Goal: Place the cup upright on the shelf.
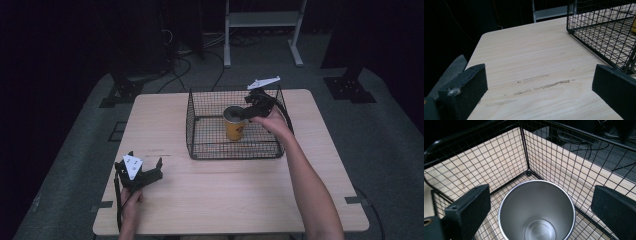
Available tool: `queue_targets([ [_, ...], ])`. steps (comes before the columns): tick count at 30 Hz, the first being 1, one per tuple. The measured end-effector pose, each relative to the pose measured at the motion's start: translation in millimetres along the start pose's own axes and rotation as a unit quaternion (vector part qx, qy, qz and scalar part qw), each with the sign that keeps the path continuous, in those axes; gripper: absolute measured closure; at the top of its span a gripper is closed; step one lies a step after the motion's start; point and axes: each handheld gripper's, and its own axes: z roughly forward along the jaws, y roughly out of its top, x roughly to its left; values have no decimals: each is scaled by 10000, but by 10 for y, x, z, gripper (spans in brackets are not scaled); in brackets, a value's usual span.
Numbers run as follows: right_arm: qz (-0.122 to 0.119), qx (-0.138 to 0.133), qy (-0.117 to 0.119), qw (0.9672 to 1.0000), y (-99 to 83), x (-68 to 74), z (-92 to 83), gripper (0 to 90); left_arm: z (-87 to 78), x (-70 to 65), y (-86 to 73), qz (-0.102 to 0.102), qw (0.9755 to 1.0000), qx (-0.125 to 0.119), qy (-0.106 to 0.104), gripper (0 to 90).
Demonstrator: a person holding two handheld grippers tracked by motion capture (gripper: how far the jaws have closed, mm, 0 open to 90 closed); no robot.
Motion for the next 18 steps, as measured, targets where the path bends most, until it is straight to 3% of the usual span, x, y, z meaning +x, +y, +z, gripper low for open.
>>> queue_targets([
  [18,-71,-102,17,9999,8,192,-345,23,-7,-10,-2,61,10000,5,3,0],
])
